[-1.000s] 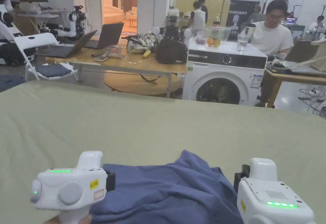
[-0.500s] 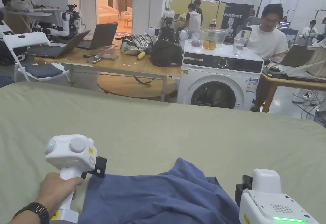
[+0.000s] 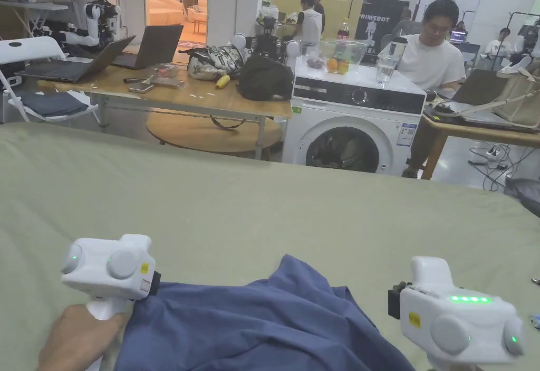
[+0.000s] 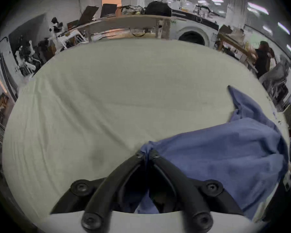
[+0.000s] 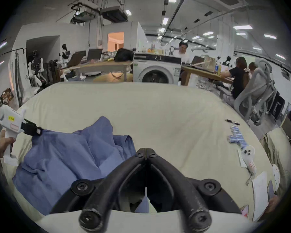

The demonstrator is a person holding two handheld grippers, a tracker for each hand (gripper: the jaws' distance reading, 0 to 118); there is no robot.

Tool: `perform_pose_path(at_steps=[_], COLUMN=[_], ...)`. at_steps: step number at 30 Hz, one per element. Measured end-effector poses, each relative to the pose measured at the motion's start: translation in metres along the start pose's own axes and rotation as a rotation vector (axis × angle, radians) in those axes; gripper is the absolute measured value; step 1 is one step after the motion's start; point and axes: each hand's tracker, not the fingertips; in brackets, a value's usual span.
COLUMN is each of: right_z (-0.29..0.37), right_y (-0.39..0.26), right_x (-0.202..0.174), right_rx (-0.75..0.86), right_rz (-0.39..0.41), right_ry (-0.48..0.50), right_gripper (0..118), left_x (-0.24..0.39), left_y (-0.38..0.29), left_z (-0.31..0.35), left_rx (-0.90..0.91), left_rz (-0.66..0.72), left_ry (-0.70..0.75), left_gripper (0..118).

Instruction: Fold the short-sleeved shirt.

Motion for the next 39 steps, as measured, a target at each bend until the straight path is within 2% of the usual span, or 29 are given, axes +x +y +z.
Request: perform_pose_path(at_steps=[1, 3, 5, 7, 12, 13, 14, 16, 17, 20, 25, 35, 39], right_z=[-0.010, -0.037, -0.058, -0.082, -0.132, -0.133, -0.123, -0.122, -0.121, -0.107, -0.068, 0.022, 0.057], right_y=[0.005, 0.016, 0.019, 0.020, -0.010, -0.016, -0.015, -0.017, -0.019, -0.017, 0.008, 0.070, 0.090], right_x=[-0.001, -0.003, -0.003, -0.008, -0.018, -0.018, -0.018, -0.017, -0.017, -0.011, 0.009, 0.043, 0.052], right_rx=[-0.032, -0.117, -0.160, -0.243, -0.455, -0.425, -0.341, -0.335, -0.326, -0.303, -0.131, 0.124, 0.195], right_rz=[0.023, 0.032, 0.013, 0.034, 0.063, 0.065, 0.041, -0.002, 0.014, 0.024, -0.060, -0.026, -0.039], right_ry=[0.000, 0.033, 0.049, 0.054, 0.055, 0.054, 0.053, 0.070, 0.075, 0.092, 0.062, -0.088, -0.122], right_gripper=[3, 31, 48, 51, 50, 49, 39, 2, 0, 0, 0, 0, 0], left_x=[-0.003, -0.009, -0.011, -0.015, -0.019, -0.019, -0.018, -0.018, -0.018, -0.017, -0.023, -0.049, -0.064], left_y=[-0.003, -0.008, -0.013, -0.018, -0.025, -0.026, -0.027, -0.029, -0.028, -0.028, -0.012, 0.037, 0.062], left_z=[0.010, 0.028, 0.042, 0.051, 0.046, 0.045, 0.043, 0.040, 0.039, 0.041, 0.059, 0.142, 0.171], left_rx=[0.016, 0.046, 0.087, 0.086, 0.079, 0.076, 0.067, 0.062, 0.061, 0.068, 0.123, 0.297, 0.359], left_rz=[0.007, 0.019, 0.014, 0.009, 0.032, 0.033, 0.026, 0.019, 0.020, 0.035, 0.044, 0.077, 0.097], left_ry=[-0.009, -0.039, -0.019, -0.031, -0.050, -0.049, -0.043, -0.041, -0.041, -0.045, -0.053, -0.015, 0.014], left_gripper=[0, 0, 0, 0, 0, 0, 0, 0, 0, 0, 0, 0, 0])
